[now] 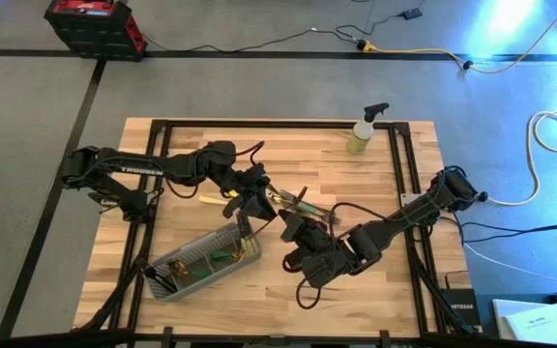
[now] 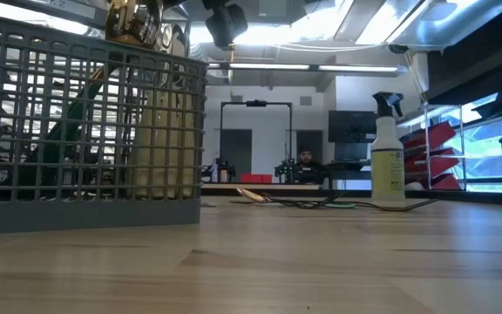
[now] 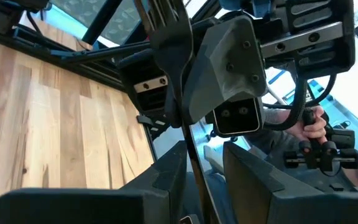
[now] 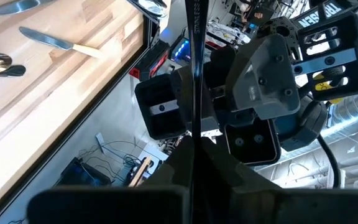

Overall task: Sort silverware
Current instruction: Put the fork into the silverware tray

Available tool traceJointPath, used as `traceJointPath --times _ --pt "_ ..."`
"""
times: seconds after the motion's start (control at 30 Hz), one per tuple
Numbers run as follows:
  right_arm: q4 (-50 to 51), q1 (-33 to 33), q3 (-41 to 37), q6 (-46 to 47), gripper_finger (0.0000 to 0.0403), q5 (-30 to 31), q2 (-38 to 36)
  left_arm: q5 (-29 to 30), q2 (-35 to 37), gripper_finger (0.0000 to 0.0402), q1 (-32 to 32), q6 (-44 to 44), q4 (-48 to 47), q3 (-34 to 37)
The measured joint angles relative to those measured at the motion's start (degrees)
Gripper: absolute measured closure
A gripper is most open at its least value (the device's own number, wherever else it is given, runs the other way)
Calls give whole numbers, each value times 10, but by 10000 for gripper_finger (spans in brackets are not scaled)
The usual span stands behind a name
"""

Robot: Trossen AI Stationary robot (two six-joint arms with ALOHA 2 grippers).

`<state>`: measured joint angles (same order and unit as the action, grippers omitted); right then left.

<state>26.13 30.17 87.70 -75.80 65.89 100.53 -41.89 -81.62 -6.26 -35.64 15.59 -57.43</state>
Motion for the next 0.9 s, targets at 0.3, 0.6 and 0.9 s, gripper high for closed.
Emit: traceJointPath --times 0.3,0.6,0.9 --pt "-19 -11 0 -43 403 -12 0 0 0 313 0 -2 0 0" --pt "-43 -19 0 -85 403 -40 0 -1 0 313 0 0 0 0" --pt "-43 -17 0 -85 403 -39 0 -1 0 339 0 5 0 0"
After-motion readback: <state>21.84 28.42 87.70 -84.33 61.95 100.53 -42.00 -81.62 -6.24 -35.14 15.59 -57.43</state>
